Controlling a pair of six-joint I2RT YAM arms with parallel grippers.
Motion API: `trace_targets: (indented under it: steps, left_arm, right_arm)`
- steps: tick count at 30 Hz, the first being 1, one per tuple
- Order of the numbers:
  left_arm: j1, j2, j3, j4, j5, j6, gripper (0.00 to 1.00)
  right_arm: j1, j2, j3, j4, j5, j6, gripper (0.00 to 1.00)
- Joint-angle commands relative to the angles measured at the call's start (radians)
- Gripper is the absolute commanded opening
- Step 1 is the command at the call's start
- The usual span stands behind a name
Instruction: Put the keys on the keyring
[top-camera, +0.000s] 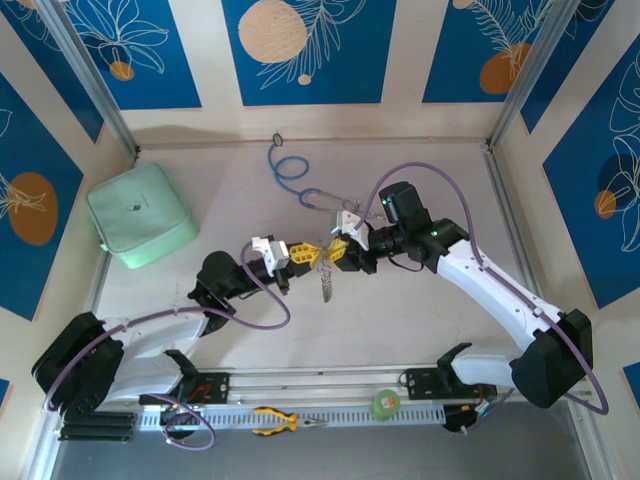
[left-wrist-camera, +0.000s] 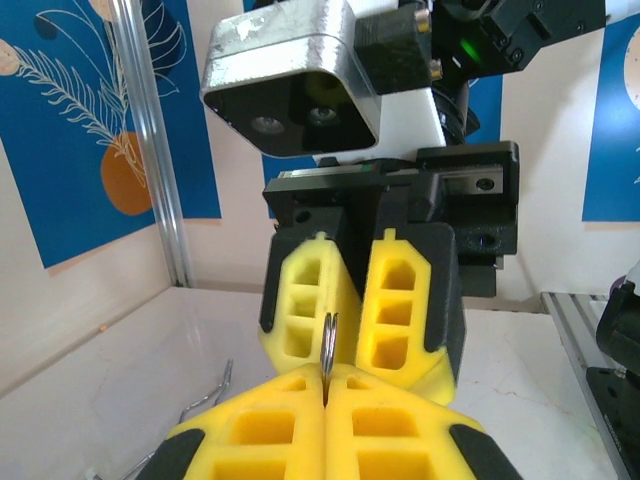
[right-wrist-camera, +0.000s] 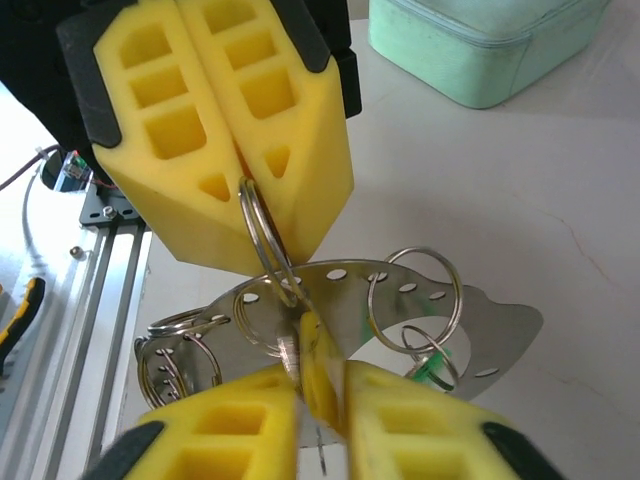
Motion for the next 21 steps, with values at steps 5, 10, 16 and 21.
trace_targets:
  steps: [5,10,16,21]
  left_arm:
    - [-0.005,0.018,0.010,0.113,0.023,-0.033,0.00]
    - [-0.006,0.034,0.022,0.142,0.030,-0.047,0.00]
    - [-0.005,0.044,0.017,0.166,0.039,-0.056,0.00]
    - [-0.006,0.037,0.010,0.148,0.032,-0.041,0.00]
  right_arm:
    - [0.029,0.015,0.040,-0.015,-0.072,0.005,0.05]
    - [0.050,0.036,0.043,-0.020,-0.074,0.002,0.01]
    - [0.069,0.057,0.075,-0.044,-0.054,-0.006,0.00]
    - [0.046,0.031,0.076,-0.042,-0.007,0.004,0.00]
